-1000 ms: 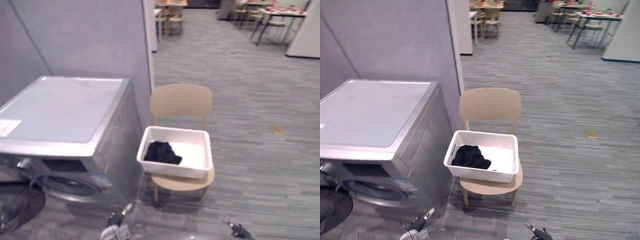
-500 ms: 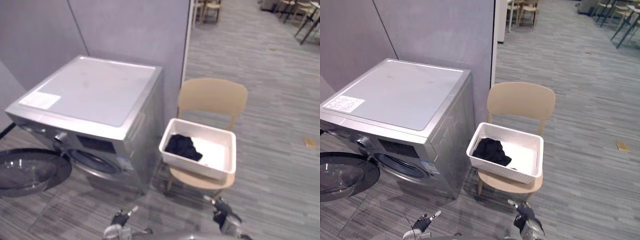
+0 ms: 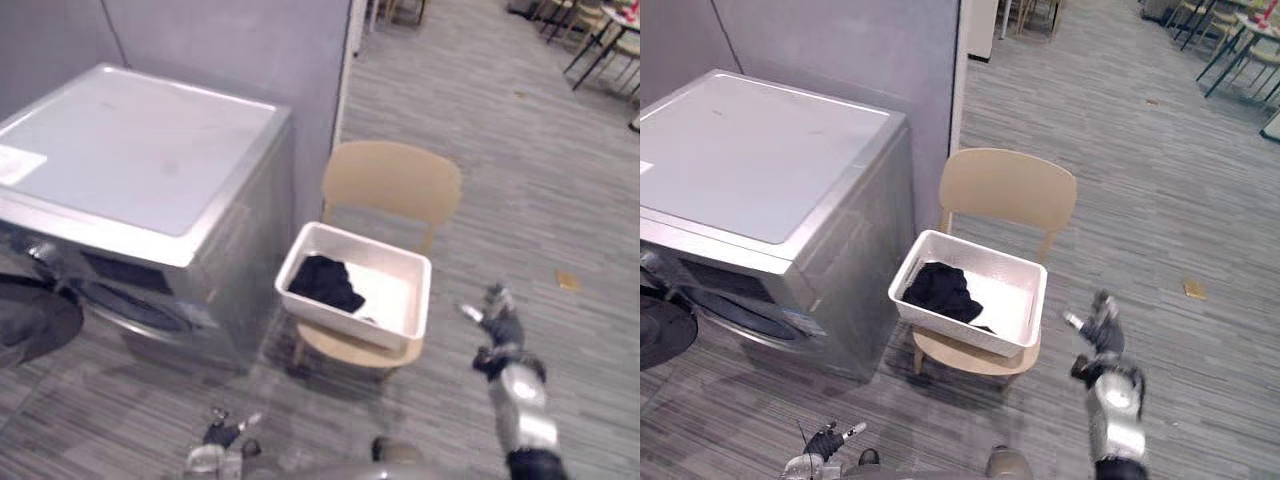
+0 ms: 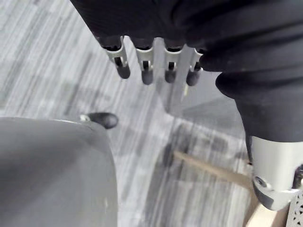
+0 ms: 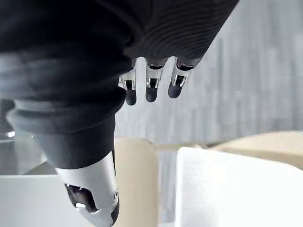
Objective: Pick up the laundry basket with both hands and put the clothes into the washing machine.
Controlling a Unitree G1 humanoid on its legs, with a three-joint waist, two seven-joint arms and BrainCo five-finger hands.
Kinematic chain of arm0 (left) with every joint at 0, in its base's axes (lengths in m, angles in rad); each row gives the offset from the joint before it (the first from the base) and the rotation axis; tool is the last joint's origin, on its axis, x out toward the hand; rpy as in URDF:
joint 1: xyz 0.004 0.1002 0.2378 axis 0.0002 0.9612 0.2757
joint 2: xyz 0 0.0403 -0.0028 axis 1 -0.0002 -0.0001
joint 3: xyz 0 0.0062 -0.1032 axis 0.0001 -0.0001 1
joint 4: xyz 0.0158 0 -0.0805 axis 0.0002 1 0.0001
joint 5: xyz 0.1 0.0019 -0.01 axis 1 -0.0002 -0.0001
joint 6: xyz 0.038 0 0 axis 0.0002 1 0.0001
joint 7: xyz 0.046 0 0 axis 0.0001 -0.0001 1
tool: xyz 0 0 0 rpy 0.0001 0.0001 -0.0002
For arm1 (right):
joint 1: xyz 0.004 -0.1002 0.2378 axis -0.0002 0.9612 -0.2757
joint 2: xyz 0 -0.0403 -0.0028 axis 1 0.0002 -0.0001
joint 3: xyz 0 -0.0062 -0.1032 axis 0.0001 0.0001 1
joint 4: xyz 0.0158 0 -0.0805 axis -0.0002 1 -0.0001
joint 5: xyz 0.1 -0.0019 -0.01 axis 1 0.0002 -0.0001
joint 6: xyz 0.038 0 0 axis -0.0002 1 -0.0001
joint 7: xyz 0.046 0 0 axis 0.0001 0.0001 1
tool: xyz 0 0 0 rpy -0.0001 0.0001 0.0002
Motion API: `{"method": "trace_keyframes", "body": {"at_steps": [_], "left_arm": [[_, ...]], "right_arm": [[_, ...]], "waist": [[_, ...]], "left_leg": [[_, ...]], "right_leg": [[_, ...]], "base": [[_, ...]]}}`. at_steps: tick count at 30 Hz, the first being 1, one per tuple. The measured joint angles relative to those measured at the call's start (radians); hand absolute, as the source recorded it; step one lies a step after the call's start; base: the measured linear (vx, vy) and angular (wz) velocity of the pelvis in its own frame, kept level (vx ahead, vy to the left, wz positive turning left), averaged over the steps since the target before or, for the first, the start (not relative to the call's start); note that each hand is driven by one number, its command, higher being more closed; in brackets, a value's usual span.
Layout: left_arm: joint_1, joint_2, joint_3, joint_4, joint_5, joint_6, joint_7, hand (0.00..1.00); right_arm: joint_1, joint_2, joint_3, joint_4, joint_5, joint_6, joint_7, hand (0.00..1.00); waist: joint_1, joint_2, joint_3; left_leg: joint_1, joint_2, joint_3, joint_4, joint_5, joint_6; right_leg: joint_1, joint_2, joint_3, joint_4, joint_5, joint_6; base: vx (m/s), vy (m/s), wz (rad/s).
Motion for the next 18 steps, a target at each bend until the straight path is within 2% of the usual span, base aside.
{"method": "trace_keyframes", "body": {"at_steps": [2,4,5,7,10,11,13,15,18], "left_arm": [[-0.001,-0.017,0.025,0.001,-0.008,-0.001,-0.009,0.00],[0.009,-0.038,0.027,0.008,-0.046,-0.002,-0.010,0.00],[0.015,-0.040,0.028,0.007,-0.056,-0.003,-0.010,0.00],[0.020,-0.041,0.026,0.003,-0.060,-0.008,-0.011,0.00],[0.011,-0.039,0.016,-0.004,-0.053,-0.015,-0.012,0.00],[0.000,-0.034,-0.006,-0.021,-0.050,-0.018,-0.012,0.00],[-0.037,-0.029,-0.047,-0.043,-0.046,-0.024,-0.011,0.00],[-0.090,-0.023,-0.098,-0.072,-0.048,-0.032,-0.008,0.00],[-0.139,-0.028,-0.139,-0.118,-0.055,-0.046,0.008,0.00]], "right_arm": [[-0.050,-0.066,0.018,0.000,-0.006,-0.003,-0.001,0.00],[-0.079,-0.131,0.069,0.003,-0.007,-0.003,0.012,0.00],[-0.082,-0.145,0.098,0.007,-0.009,-0.003,0.022,0.00],[-0.139,-0.181,0.242,0.082,-0.033,-0.002,0.068,0.00],[-0.237,-0.181,0.383,0.170,-0.045,0.000,0.114,0.00],[-0.297,-0.179,0.439,0.206,-0.046,-0.001,0.127,0.00],[-0.427,-0.181,0.520,0.274,-0.047,-0.001,0.131,0.00],[-0.628,-0.186,0.608,0.386,-0.058,0.000,0.136,0.00],[-0.809,-0.188,0.655,0.482,-0.075,-0.001,0.138,0.00]], "waist": [[0.007,0.006,-0.004],[0.013,0.036,-0.024],[0.016,0.038,-0.034],[0.042,0.034,-0.055],[0.057,0.018,-0.046],[0.070,0.012,-0.028],[0.086,0.012,0.047],[0.099,0.024,0.147],[0.137,0.046,0.248]], "left_leg": [[0.001,0.004,0.007,-0.019,0.016,-0.015],[0.003,0.030,-0.003,-0.045,0.032,-0.034],[0.003,0.035,-0.003,-0.051,0.035,-0.040],[-0.001,0.049,-0.001,-0.064,0.039,-0.047],[-0.023,0.049,-0.010,-0.092,0.065,-0.047],[-0.043,0.047,-0.015,-0.103,0.085,-0.047],[-0.073,0.042,-0.036,-0.104,0.107,-0.045],[-0.130,0.036,-0.069,-0.101,0.140,-0.042],[-0.182,0.022,-0.086,-0.102,0.166,-0.036]], "right_leg": [[0.041,0.007,-0.016,-0.101,-0.009,-0.007],[0.067,0.036,-0.036,-0.155,-0.001,-0.018],[0.067,0.042,-0.039,-0.158,-0.001,-0.018],[0.066,0.055,-0.044,-0.181,0.010,-0.032],[0.051,0.057,-0.055,-0.212,0.030,-0.040],[0.033,0.057,-0.058,-0.221,0.043,-0.041],[0.016,0.053,-0.073,-0.221,0.059,-0.044],[-0.041,0.048,-0.089,-0.185,0.064,-0.046],[-0.106,0.033,-0.096,-0.135,0.064,-0.045]], "base": [[0.02,-0.254,-0.17],[0.00,-0.139,0.07],[-0.01,-0.098,0.07],[-0.03,-0.060,-0.03],[-0.09,-0.031,0.05],[-0.11,-0.013,0.12],[-0.14,-0.009,0.20],[-0.20,-0.004,0.24],[-0.13,0.009,0.10]]}}
